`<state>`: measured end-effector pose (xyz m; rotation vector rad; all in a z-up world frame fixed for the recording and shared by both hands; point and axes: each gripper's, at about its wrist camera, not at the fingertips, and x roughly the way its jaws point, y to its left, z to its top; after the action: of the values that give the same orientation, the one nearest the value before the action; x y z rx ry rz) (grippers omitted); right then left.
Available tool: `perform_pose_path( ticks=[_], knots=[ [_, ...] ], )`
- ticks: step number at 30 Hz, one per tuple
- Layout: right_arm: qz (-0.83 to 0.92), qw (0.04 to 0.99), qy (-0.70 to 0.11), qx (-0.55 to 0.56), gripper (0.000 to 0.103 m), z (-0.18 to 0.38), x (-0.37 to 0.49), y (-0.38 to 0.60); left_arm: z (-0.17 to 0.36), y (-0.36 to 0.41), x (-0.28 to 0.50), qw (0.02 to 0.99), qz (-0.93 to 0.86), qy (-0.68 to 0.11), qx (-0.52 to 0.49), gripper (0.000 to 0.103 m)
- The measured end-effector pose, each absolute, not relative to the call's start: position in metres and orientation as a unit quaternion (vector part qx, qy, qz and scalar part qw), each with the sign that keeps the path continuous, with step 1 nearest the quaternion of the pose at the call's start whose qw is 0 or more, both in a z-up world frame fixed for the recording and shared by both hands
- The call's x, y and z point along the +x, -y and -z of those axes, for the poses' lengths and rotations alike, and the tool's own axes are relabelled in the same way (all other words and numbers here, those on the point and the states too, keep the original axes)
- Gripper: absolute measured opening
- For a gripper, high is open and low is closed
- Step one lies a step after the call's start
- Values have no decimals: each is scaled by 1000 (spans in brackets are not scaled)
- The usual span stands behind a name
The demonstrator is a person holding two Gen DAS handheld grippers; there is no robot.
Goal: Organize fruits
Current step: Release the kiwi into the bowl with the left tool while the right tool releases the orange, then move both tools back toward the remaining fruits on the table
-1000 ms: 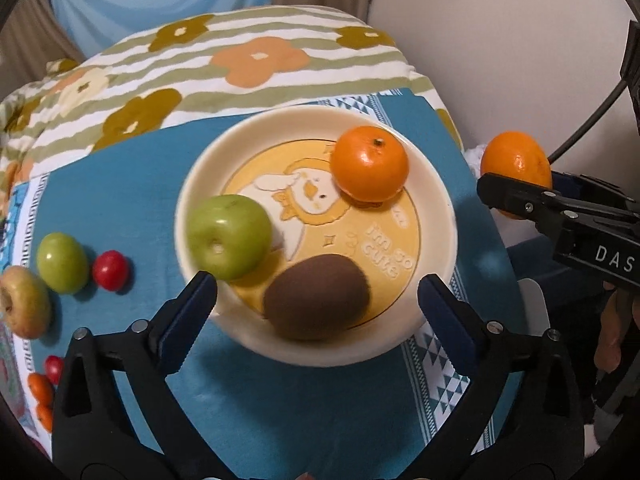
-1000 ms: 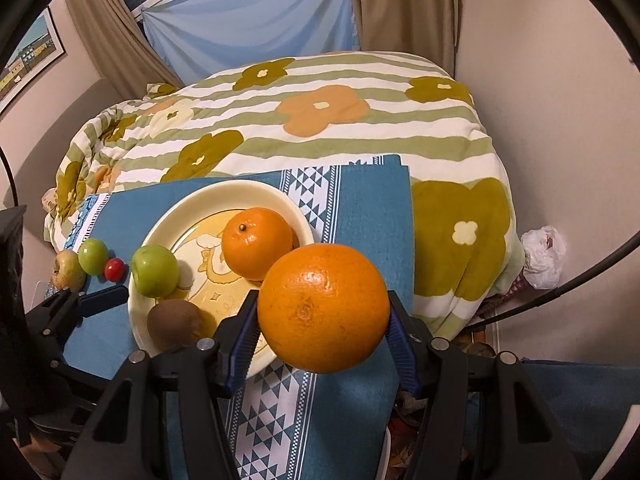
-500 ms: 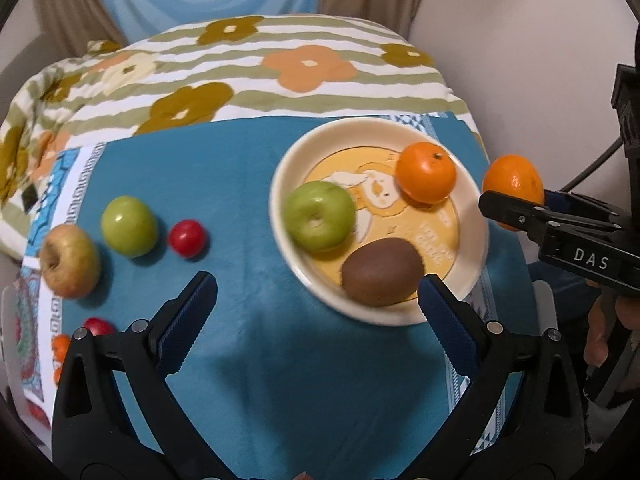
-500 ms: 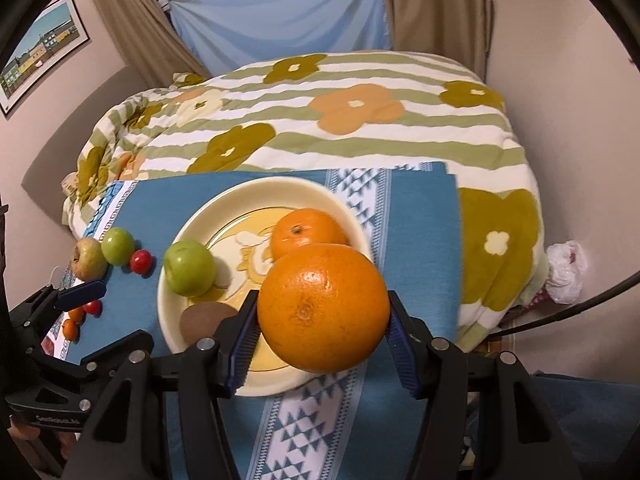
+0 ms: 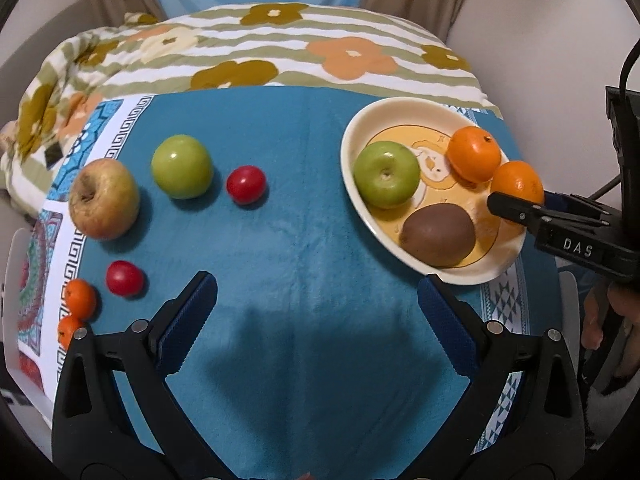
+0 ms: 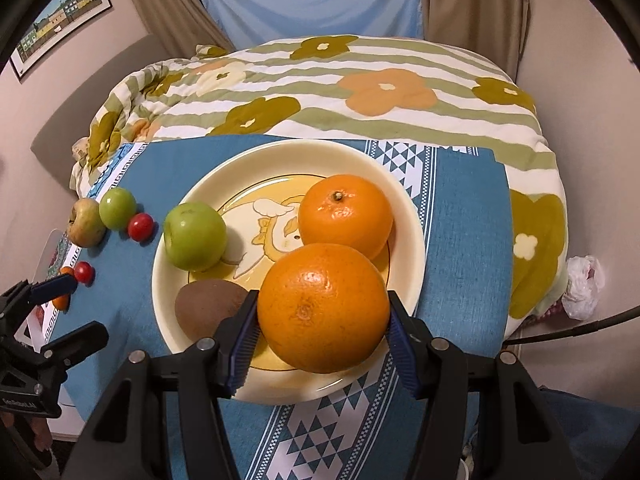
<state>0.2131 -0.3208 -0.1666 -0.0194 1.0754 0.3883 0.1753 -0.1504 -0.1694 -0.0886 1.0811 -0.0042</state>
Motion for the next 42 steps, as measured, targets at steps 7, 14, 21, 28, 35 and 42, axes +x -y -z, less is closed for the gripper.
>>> perform_pose_path(
  ticks=[7,14,21,28,35,42],
  knots=[
    [-194,840,-507,-5,56,167,210,322,166,152,173,859,4,-510,-39,103],
    [-193,862,-468,7,96,147,200,330,157,159,168,863,11,-505,-29,103],
    [-194,870,-453,6,97,127,186,336,135,158,162,873,14,-486,-27,103],
    [-196,876,-441,-13,97,96,170,328,104,145,146,887,-4,-459,-37,103],
    [-229,871,-432,-37,97,69,157,292,71,110,117,900,-55,-430,-49,103],
    [-263,868,-418,-49,97,53,140,232,58,59,91,901,-96,-418,-58,103]
  ],
)
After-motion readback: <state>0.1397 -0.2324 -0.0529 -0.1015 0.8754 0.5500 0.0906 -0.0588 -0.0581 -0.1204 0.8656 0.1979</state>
